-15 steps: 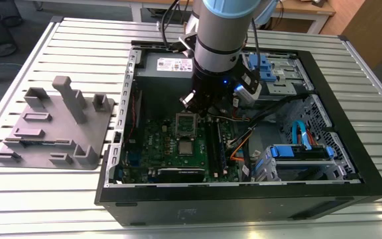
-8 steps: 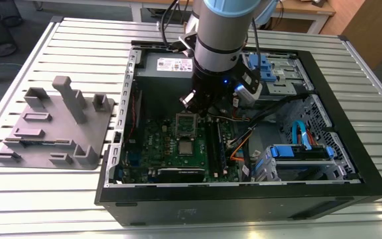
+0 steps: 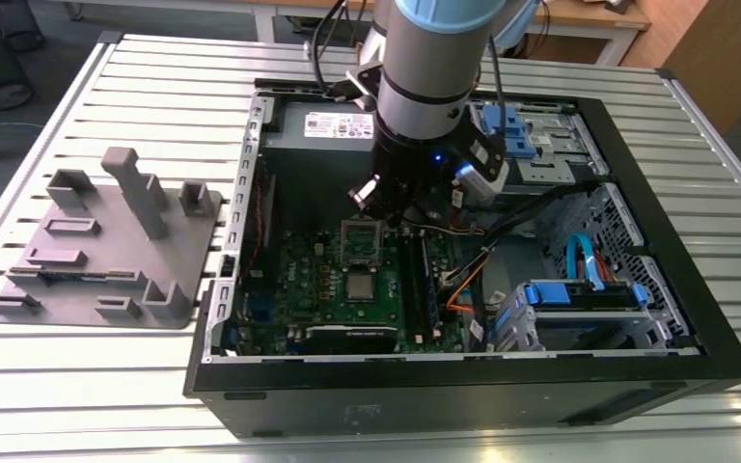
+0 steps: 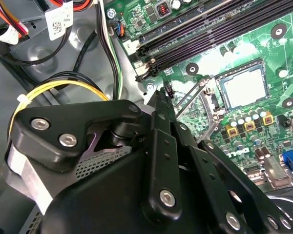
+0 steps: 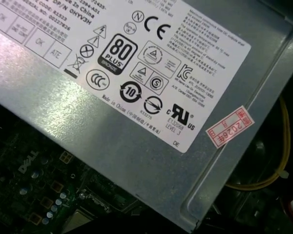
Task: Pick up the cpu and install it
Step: 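Close the cpu cover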
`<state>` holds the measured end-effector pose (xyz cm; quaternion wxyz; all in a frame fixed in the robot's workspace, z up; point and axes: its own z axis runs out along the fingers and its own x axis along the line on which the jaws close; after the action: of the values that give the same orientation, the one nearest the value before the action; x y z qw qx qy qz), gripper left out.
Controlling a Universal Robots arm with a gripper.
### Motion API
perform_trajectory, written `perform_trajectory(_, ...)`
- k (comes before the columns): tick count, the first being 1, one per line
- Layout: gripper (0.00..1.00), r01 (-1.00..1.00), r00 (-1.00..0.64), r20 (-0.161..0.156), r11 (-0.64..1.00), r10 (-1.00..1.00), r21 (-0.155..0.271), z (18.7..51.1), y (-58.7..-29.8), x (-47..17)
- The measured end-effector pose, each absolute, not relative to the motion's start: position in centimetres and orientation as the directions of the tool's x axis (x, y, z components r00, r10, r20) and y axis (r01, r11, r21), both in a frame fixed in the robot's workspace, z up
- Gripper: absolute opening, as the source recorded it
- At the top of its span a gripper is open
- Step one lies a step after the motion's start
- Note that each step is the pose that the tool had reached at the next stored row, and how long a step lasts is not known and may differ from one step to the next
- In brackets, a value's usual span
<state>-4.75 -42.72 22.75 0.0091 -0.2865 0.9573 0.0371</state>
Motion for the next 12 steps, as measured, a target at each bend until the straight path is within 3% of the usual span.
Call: perform_trajectory(12, 0.11, -0.592, -0.806, -0.039, 0.804, -0.590, 0.066, 22.99, -42.83, -4.75)
